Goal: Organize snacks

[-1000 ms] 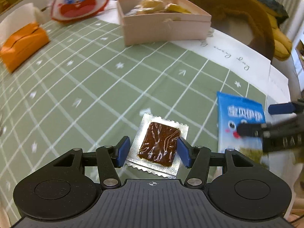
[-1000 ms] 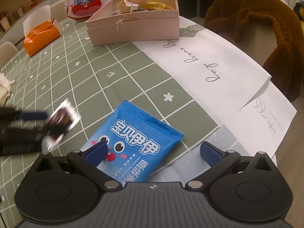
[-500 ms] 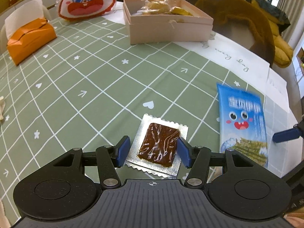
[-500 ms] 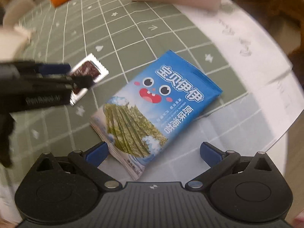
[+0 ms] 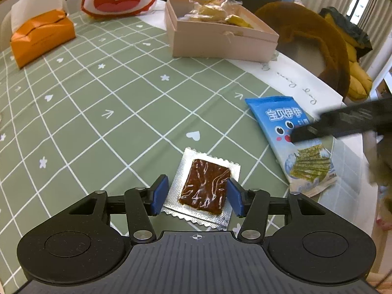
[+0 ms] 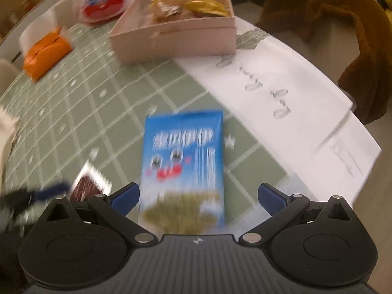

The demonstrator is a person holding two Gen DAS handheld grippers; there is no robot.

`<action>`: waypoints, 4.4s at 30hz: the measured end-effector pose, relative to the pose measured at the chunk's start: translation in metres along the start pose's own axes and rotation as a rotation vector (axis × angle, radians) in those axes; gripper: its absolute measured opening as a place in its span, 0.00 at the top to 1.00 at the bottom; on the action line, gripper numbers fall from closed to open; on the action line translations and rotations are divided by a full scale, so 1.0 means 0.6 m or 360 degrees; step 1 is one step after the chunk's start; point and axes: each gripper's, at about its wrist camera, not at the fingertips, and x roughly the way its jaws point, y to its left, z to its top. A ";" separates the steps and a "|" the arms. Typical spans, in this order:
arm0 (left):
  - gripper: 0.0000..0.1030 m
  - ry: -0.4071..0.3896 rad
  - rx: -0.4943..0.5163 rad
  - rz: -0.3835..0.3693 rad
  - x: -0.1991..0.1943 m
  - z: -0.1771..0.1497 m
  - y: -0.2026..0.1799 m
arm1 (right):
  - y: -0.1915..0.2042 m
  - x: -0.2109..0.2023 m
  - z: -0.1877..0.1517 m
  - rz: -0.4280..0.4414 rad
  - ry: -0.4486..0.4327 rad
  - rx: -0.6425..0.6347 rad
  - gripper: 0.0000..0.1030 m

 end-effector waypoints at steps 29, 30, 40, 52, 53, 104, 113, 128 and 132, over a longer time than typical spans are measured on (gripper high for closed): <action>0.49 0.0017 -0.0071 0.0003 0.001 0.004 0.005 | 0.075 0.033 -0.026 0.0046 0.0041 -0.0348 0.15; 0.49 0.0013 -0.0064 0.0014 0.002 0.005 0.002 | 0.072 0.031 -0.031 0.0035 0.0036 -0.0365 0.15; 0.51 -0.0054 -0.0052 0.0035 0.006 0.002 -0.001 | 0.057 0.034 -0.062 -0.0032 0.0009 -0.0407 0.00; 0.75 -0.0052 -0.0142 0.0056 -0.005 -0.012 0.003 | 0.054 0.028 -0.076 -0.0015 -0.0051 -0.0410 0.05; 0.75 -0.0053 -0.0139 0.0062 -0.005 -0.012 0.002 | 0.055 0.025 -0.077 -0.0010 -0.0058 -0.0421 0.07; 0.33 0.0145 0.0136 0.0209 0.031 0.022 -0.069 | -0.044 -0.006 -0.082 0.0195 -0.0082 -0.0235 0.05; 0.18 0.0115 0.0154 0.0223 0.040 0.025 -0.062 | -0.020 0.008 -0.096 0.0077 -0.0104 -0.0351 0.00; 0.41 0.0009 0.0200 0.0187 0.010 -0.003 -0.080 | -0.001 -0.016 -0.110 0.0019 -0.0195 -0.0483 0.18; 0.52 0.0004 0.0206 0.0182 -0.003 0.000 -0.088 | -0.002 -0.036 -0.107 0.0065 -0.0223 -0.0479 0.18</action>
